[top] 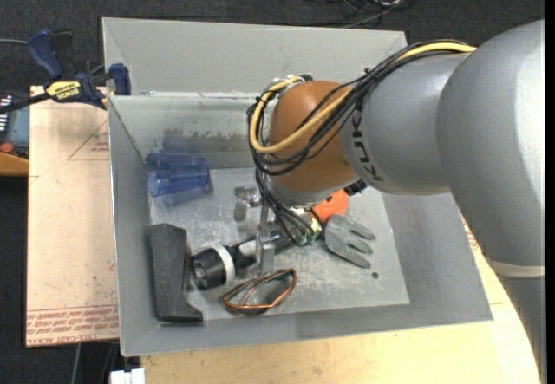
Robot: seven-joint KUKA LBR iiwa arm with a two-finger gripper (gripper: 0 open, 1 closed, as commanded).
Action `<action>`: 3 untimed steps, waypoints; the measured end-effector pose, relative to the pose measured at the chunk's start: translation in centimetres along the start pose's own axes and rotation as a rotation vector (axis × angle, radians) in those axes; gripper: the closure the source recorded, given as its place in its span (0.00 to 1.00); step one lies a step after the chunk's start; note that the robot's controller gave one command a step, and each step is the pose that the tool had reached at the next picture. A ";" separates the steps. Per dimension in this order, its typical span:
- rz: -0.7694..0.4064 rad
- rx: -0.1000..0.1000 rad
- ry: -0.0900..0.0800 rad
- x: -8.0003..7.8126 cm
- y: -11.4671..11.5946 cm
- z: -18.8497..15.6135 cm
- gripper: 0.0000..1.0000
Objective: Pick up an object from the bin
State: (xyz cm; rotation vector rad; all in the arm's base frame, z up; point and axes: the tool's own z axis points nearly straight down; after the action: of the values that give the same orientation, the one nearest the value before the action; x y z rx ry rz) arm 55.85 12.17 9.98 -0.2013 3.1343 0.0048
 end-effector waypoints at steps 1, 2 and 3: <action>-0.194 0.001 -0.008 -0.9 1.7 3.0 0.00; 0.031 -0.001 -0.001 -0.1 -1.9 3.0 1.00; 0.032 -0.001 -0.002 -0.1 -1.9 3.0 1.00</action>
Offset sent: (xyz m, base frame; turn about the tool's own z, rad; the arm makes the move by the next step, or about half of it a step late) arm 0.0032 -0.0190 -0.0298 0.0315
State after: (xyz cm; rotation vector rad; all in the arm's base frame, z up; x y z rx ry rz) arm 56.20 10.28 6.99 -0.1517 3.1357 0.0068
